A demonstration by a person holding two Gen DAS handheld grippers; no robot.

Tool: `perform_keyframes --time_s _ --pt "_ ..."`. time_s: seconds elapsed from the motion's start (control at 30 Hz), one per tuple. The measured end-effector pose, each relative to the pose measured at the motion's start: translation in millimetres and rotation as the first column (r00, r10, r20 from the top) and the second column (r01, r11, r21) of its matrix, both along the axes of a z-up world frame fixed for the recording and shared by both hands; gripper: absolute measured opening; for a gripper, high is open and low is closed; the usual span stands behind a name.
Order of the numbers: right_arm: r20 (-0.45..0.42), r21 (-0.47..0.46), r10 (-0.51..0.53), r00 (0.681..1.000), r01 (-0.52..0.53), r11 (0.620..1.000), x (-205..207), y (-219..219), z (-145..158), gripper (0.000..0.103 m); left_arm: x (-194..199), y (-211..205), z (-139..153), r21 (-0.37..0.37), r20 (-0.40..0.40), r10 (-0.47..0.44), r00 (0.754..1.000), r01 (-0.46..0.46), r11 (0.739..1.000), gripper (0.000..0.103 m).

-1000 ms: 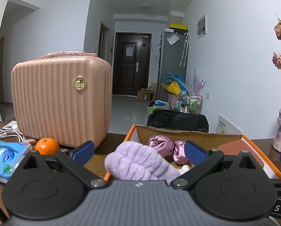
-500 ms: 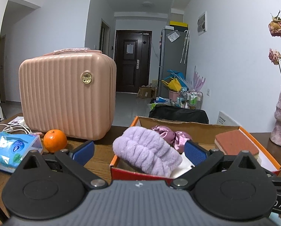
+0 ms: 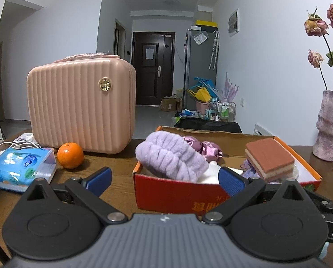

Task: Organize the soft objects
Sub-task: 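Move both tools back toward the blue tissue packet and blue plush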

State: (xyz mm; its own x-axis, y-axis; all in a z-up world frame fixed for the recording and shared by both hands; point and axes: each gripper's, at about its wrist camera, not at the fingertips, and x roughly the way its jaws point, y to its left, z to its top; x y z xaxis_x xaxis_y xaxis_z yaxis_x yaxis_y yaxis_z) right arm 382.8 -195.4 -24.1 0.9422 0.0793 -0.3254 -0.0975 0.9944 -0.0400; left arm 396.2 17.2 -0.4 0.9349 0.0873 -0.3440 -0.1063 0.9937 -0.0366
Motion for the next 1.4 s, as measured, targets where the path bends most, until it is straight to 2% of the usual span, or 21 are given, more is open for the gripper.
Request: perform_keyframes --time_s 0.73,1.4 --pt "-0.033 -0.032 0.003 0.999 -0.004 0.999 -50.8 -21.9 -5.4 0.103 -52.8 -6.4 -8.3 0.017 -0.04 -0.048 0.998 0.049 0.999 0.103" --pt "-0.053 -0.024 -0.008 0.999 0.006 1.0 -77.1 -41.2 -7.6 0.103 -90.7 -20.9 -15.4 0.042 -0.069 -0.079 0.994 0.082 0.996 0.103"
